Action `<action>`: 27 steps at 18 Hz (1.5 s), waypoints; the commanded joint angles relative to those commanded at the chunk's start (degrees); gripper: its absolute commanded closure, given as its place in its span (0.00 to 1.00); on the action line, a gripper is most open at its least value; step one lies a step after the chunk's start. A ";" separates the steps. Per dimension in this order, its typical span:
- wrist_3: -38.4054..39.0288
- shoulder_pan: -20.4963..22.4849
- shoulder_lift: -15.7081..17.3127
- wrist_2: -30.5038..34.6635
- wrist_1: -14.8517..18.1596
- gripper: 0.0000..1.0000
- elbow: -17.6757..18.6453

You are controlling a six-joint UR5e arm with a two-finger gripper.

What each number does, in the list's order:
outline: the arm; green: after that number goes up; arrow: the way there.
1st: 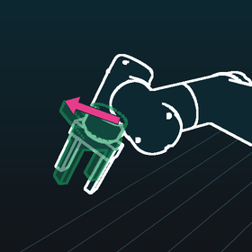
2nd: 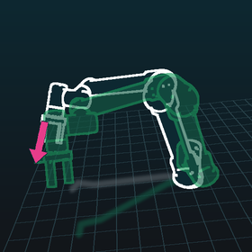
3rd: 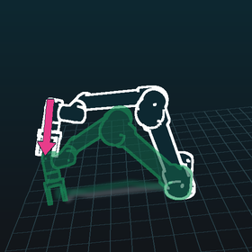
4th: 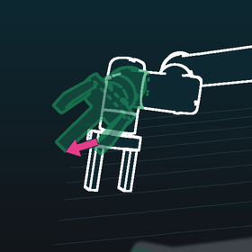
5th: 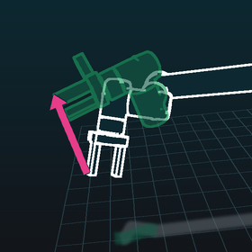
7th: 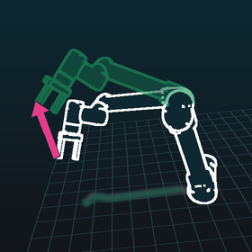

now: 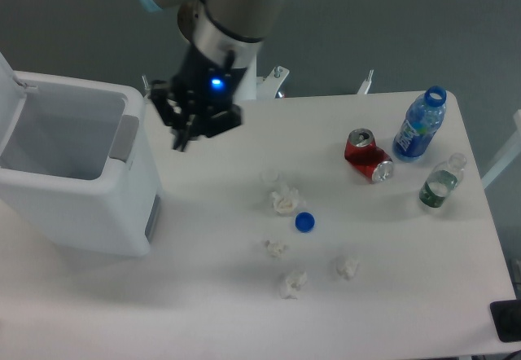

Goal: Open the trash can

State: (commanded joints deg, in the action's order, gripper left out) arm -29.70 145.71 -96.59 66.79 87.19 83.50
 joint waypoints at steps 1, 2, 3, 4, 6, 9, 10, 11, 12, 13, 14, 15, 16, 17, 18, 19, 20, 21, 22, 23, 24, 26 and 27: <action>-0.88 1.14 -0.70 0.35 -0.17 0.53 0.00; -1.59 2.46 -1.40 0.97 -0.26 0.46 -0.09; -2.29 3.43 -1.93 1.76 -0.61 0.36 -0.09; -3.08 3.88 -3.15 2.98 -1.49 0.18 -0.09; -4.23 4.32 -5.44 7.71 -3.51 0.00 -0.09; -4.32 4.49 -8.34 10.64 -7.28 0.00 -0.09; -4.32 4.50 -9.40 11.16 -8.95 0.00 -0.17; -4.32 4.50 -10.45 12.21 -10.53 0.00 -0.09; -4.32 4.50 -11.42 13.70 -11.50 0.00 -0.17; -4.32 4.50 -12.30 15.02 -12.04 0.00 -0.17; -4.40 4.50 -13.09 16.25 -12.48 0.00 -0.17; -4.84 4.50 -14.14 17.66 -12.48 0.00 -0.26; -5.63 4.50 -14.85 18.80 -12.57 0.00 -0.35; -6.94 4.50 -15.55 19.51 -12.57 0.00 -0.35; -8.52 4.58 -16.43 19.69 -12.66 0.00 -0.70; -10.62 4.58 -16.87 19.87 -12.83 0.00 -0.88; -14.73 4.58 -17.05 19.96 -13.01 0.00 -0.88; -20.61 4.58 -17.14 19.96 -13.01 0.00 -0.88; -26.93 4.84 -17.14 19.96 -12.92 0.00 -0.88; -32.39 5.37 -17.23 19.87 -13.09 0.00 -0.96; -35.75 5.98 -17.32 19.87 -13.18 0.00 -0.97; -36.92 5.99 -17.40 20.48 -13.18 0.00 -0.79; -37.01 5.90 -17.40 21.61 -13.27 0.00 -0.79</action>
State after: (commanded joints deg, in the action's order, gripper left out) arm -66.71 151.61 -113.99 88.41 73.92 82.71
